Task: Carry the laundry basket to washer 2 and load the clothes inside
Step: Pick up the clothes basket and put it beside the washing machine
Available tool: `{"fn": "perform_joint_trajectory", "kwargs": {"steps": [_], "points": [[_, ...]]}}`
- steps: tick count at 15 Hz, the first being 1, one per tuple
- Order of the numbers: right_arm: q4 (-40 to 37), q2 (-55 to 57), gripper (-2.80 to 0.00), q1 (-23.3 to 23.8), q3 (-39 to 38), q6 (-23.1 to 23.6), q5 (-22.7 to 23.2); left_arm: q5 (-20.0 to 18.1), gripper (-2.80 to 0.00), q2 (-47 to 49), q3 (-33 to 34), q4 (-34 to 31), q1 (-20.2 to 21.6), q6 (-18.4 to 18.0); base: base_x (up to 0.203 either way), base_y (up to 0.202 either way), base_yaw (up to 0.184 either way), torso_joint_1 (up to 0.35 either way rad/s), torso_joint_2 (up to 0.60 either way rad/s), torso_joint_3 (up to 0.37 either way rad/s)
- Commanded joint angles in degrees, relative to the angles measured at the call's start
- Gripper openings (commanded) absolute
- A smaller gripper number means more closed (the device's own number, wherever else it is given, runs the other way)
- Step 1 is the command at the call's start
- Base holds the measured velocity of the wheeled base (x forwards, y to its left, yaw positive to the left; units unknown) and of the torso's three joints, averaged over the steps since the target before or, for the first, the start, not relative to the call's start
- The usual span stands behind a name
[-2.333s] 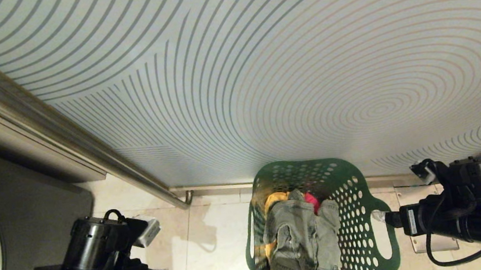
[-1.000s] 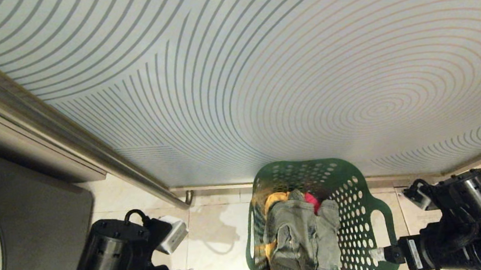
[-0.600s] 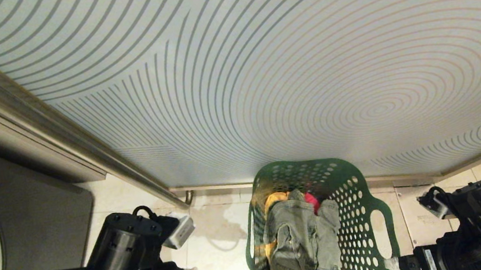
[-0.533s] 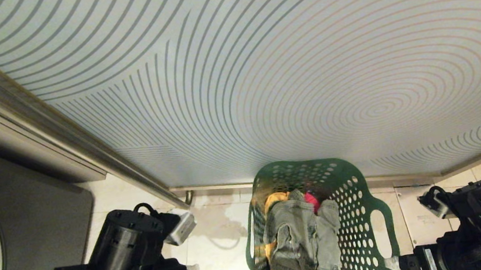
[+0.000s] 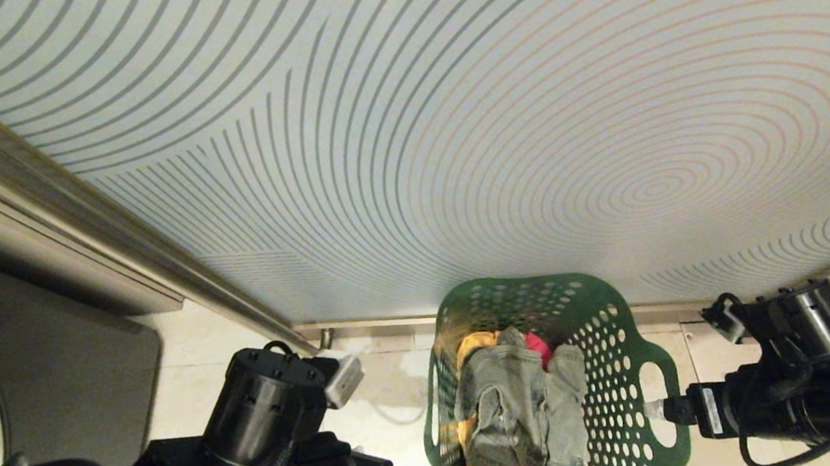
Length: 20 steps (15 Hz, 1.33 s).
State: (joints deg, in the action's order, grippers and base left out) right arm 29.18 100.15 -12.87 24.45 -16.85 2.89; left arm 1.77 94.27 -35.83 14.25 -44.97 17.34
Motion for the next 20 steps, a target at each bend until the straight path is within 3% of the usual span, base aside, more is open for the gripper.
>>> {"fn": "perform_joint_trajectory", "kwargs": {"steps": [1, 5, 10, 13, 15, 20], "points": [[3.15, 5.12, 0.0, 0.23, 2.73, 0.99, 0.19, -0.01, 0.0, 0.39, -0.12, -0.01, -0.29, 0.24, 0.0, 0.0, 0.0, 0.0, 0.0, 0.0], [8.95, 9.03, 0.0, 0.48, 4.28, 1.21, 5.9, 0.08, 0.0, 0.18, 0.32, -0.18, -0.38, 1.01, 0.0, 0.0, 0.0, 0.0, 0.0, 0.0], [9.86, 8.72, 0.0, -0.13, 6.57, 1.05, 6.51, -0.01, 0.0, 3.84, -0.36, -0.01, -0.84, 2.05, 0.0, 0.0, 0.0, 0.0, 0.0, 0.0], [4.26, 6.04, 0.0, -0.97, 7.95, 0.42, 6.61, -0.1, 0.0, 6.25, -1.75, 0.25, -1.31, 2.18, 0.0, 0.0, 0.0, 0.0, 0.0, 0.0], [-1.27, 3.61, 0.0, -3.01, 11.21, -3.05, 7.61, -0.1, 0.0, 6.36, -2.14, 0.25, -1.43, 2.18, 0.0, 0.0, 0.0, 0.0, 0.0, 0.0], [-1.69, 5.55, 0.0, -4.88, 12.69, -5.07, 8.38, -0.1, 0.0, 6.54, -2.06, 0.25, -1.44, 2.18, 0.0, 0.0, 0.0, 0.0, 0.0, 0.0]]}}
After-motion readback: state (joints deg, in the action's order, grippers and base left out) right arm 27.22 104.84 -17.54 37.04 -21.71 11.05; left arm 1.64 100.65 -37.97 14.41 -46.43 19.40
